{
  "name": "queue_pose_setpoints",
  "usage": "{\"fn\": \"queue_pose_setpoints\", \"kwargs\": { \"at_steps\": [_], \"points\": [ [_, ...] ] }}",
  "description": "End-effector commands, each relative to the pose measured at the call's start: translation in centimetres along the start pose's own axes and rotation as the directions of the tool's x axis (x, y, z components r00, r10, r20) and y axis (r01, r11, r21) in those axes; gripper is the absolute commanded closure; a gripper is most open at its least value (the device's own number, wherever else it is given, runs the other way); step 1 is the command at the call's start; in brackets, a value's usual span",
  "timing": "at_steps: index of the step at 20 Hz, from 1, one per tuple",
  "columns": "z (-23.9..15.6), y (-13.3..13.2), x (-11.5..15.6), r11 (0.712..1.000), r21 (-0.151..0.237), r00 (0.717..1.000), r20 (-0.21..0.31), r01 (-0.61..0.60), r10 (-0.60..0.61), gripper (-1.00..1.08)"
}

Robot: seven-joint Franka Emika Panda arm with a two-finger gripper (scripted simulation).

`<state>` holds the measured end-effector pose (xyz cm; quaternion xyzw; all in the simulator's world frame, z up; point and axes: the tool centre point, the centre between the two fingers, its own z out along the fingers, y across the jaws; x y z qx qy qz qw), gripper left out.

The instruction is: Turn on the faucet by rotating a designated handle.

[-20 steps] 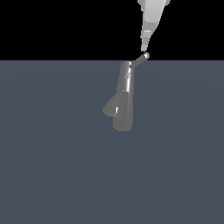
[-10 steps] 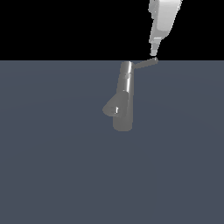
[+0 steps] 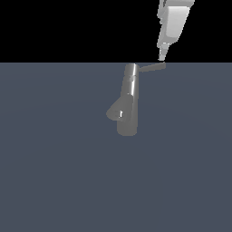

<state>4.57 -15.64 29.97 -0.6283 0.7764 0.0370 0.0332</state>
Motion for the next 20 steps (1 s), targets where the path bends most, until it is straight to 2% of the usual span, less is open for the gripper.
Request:
{"fn": "queue_pose_setpoints", "kwargs": {
  "at_steps": [1, 20],
  "points": [
    [1.0, -0.4, 0.1, 1.0, -0.013, 1.0, 0.0, -0.001, 0.001, 1.08],
    [4.5, -4.6, 0.7, 0.999, -0.04, 1.0, -0.004, -0.006, 0.006, 1.08]
  ]
}}
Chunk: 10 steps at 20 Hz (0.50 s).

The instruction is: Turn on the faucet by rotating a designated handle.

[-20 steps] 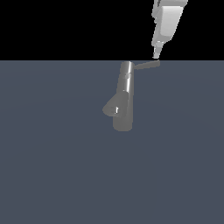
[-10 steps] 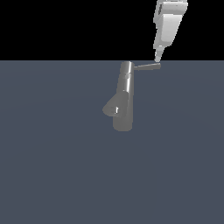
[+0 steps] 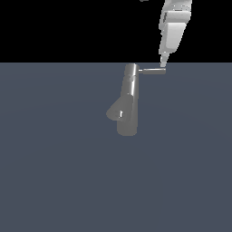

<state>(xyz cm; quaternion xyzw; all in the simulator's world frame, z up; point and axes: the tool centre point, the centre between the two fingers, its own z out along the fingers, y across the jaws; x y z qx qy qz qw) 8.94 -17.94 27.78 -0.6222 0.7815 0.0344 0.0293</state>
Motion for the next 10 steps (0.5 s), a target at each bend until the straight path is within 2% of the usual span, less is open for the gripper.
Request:
{"fn": "queue_pose_setpoints", "kwargs": {
  "at_steps": [1, 10],
  "points": [
    [2.7, 0.0, -0.8, 0.999, -0.041, 1.0, 0.005, 0.01, -0.01, 1.08],
    [4.1, -1.6, -0.6, 0.999, -0.052, 1.0, 0.003, 0.008, -0.008, 1.08]
  ]
}}
